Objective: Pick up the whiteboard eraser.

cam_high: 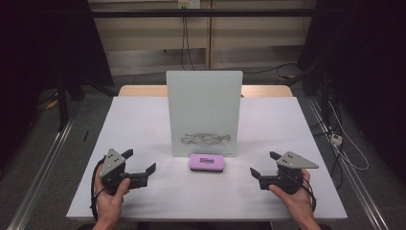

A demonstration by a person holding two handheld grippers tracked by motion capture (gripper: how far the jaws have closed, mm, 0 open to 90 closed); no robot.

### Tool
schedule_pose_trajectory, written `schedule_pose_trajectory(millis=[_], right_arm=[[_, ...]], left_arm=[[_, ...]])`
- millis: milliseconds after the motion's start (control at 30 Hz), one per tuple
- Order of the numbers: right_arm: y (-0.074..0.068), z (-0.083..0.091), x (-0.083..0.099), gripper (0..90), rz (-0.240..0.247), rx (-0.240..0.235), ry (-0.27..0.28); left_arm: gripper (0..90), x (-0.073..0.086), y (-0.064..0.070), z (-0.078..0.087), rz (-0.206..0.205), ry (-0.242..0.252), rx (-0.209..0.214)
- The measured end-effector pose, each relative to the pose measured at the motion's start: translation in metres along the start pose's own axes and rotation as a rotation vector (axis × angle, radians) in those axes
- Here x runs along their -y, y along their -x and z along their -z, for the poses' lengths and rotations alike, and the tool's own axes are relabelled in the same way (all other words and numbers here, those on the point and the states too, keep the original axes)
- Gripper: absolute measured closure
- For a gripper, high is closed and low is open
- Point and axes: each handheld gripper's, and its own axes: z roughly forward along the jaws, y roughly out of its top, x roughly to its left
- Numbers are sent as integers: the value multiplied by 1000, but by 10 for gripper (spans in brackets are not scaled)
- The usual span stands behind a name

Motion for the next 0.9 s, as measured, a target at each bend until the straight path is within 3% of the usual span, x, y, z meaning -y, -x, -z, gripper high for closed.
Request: schedule_pose_trajectory(millis=[233,400,533,767,900], right_arm=[[-7,-6,-3,98,21,-86,-48],[-11,-11,-7,120,28,-141,-71],[-15,-15,-12,122,52,-154,-84],[-29,-26,-24,115,139,-213,-134],[-32,-31,-32,104,168,-244,-147]], left_arm=[[33,1,0,0,-4,-4,-1],[34,1,2,-1,-38,-13,-3],[33,0,6,-1,-77,-13,-13],[34,-2,9,-1,-120,-15,-28],[34,-1,7,-3,-108,-28,-27]])
